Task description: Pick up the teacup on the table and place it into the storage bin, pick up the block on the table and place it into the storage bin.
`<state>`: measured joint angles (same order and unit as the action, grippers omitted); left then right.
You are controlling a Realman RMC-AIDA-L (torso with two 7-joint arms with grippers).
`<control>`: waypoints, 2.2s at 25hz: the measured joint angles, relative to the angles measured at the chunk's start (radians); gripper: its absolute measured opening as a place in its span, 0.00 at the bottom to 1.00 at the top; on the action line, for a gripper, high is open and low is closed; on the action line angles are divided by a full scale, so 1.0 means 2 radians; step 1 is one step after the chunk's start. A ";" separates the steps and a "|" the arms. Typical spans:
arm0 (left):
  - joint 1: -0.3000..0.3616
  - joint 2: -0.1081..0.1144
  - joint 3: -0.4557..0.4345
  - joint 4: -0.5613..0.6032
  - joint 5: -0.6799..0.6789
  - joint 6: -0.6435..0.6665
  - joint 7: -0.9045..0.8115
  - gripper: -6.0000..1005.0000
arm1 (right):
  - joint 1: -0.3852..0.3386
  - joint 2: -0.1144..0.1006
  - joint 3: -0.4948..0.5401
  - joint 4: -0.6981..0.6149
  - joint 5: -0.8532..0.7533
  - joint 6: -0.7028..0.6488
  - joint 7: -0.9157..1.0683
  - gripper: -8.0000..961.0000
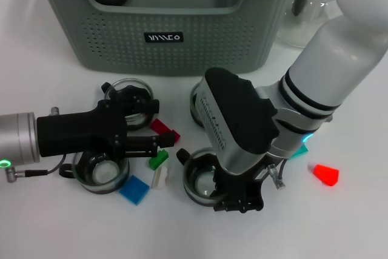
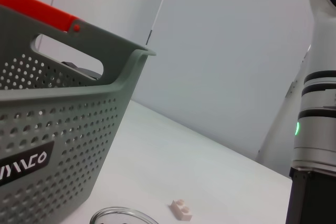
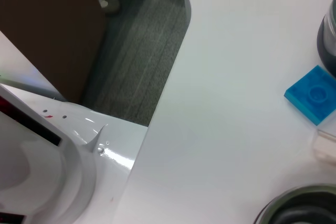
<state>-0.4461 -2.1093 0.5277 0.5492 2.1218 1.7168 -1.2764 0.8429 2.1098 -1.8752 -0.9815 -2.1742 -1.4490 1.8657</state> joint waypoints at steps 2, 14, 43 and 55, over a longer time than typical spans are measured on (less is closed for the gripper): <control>0.000 0.000 0.000 0.000 0.000 0.000 0.000 0.87 | -0.001 -0.001 0.002 -0.001 0.001 -0.001 0.000 0.23; 0.003 0.000 0.000 0.002 0.001 0.002 0.000 0.87 | -0.023 -0.006 0.053 -0.026 -0.003 -0.031 -0.005 0.07; -0.003 0.004 0.000 0.007 -0.003 0.009 -0.005 0.87 | 0.123 -0.052 0.501 -0.096 0.069 -0.129 0.176 0.07; -0.005 0.005 0.000 0.007 -0.003 0.008 -0.008 0.87 | 0.229 -0.031 0.420 0.125 -0.186 0.160 0.184 0.07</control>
<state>-0.4555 -2.1000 0.5277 0.5630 2.1153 1.7334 -1.2925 1.3017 2.0483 -1.0360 -0.7308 -2.5463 -1.1291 2.2334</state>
